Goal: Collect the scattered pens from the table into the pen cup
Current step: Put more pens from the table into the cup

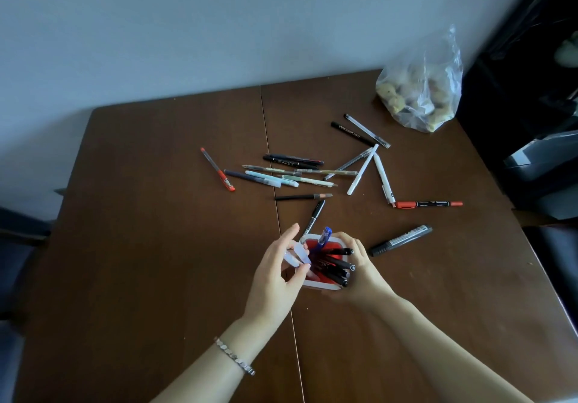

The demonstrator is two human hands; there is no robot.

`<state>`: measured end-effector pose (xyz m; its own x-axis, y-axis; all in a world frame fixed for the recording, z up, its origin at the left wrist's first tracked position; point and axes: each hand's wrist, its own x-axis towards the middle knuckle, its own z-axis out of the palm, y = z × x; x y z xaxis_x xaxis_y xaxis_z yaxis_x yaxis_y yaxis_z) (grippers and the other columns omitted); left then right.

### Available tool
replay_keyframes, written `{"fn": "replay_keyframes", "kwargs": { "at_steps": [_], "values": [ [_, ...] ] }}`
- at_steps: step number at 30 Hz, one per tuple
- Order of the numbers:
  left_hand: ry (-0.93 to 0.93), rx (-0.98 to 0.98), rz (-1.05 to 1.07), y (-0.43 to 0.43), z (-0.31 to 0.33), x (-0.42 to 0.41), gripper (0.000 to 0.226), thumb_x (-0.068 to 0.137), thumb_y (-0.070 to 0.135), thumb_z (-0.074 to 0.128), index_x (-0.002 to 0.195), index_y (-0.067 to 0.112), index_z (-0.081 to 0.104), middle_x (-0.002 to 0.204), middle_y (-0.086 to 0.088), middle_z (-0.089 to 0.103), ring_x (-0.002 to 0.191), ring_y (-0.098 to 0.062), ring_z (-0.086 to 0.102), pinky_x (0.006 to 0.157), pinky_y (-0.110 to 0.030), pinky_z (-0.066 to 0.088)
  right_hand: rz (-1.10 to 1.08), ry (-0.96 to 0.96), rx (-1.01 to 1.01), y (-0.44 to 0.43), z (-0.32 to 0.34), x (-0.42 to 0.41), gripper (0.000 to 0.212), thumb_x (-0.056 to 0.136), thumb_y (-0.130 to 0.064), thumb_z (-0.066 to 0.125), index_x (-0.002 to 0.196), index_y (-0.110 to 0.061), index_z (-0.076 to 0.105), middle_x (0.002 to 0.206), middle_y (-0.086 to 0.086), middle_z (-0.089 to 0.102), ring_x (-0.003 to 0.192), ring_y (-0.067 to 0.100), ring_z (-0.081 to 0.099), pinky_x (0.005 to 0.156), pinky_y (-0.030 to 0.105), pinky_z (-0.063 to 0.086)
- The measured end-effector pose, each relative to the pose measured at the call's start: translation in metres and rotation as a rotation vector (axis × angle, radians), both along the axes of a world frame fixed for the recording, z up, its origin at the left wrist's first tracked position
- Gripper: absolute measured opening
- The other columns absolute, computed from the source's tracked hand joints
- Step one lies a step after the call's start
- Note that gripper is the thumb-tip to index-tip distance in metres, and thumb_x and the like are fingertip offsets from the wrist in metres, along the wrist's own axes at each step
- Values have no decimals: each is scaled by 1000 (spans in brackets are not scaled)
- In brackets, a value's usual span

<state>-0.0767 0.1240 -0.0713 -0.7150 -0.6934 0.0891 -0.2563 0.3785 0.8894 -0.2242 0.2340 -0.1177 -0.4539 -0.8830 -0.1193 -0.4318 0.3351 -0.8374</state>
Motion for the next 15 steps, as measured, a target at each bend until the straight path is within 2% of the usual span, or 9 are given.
{"fn": "replay_keyframes", "kwargs": {
  "at_steps": [2, 4, 7, 10, 13, 15],
  "values": [
    [-25, -218, -90, -4, -6, 5, 41, 85, 19, 63, 124, 23, 53, 114, -6, 60, 108, -12, 56, 92, -17, 49, 0, -5, -8, -1, 1, 1, 89, 53, -22, 85, 124, -37, 34, 124, -5, 43, 113, -12, 36, 93, 23, 46],
    [-92, -324, -155, -4, -12, 7, 37, 89, 24, 60, 124, 14, 57, 124, -12, 60, 117, -16, 51, 95, -22, 49, -6, 10, -38, -1, 2, 3, 84, 54, -25, 85, 123, -35, 37, 122, -10, 44, 115, -5, 38, 94, 17, 44],
    [-149, -439, -210, 2, -14, 9, 42, 96, 29, 45, 136, 16, 43, 144, -10, 43, 129, -19, 41, 101, -27, 43, -16, 23, -59, -2, 5, 5, 78, 55, -29, 85, 122, -24, 45, 121, -10, 46, 114, 4, 41, 93, 17, 44],
    [-145, -454, -173, 4, -11, 11, 43, 101, 31, 28, 140, 15, 33, 147, -5, 35, 133, -18, 36, 106, -23, 36, -27, 60, -97, -3, 7, 6, 71, 58, -34, 83, 119, -23, 49, 120, -13, 48, 110, 5, 43, 90, 18, 44],
    [-257, -448, -233, 5, -11, 10, 46, 101, 32, 19, 142, 14, 31, 149, -4, 34, 139, -19, 27, 109, -35, 35, -36, 63, -107, -3, 7, 8, 70, 57, -36, 85, 117, -25, 50, 120, -17, 47, 111, 3, 43, 90, 14, 43],
    [-334, -401, -294, 7, -10, 9, 52, 99, 41, 13, 146, 21, 25, 154, 4, 17, 145, -14, 13, 114, -36, 24, -25, 39, -97, -3, 5, 8, 75, 56, -39, 85, 120, -22, 49, 123, -14, 47, 113, 4, 42, 91, 9, 40]
  ]
}}
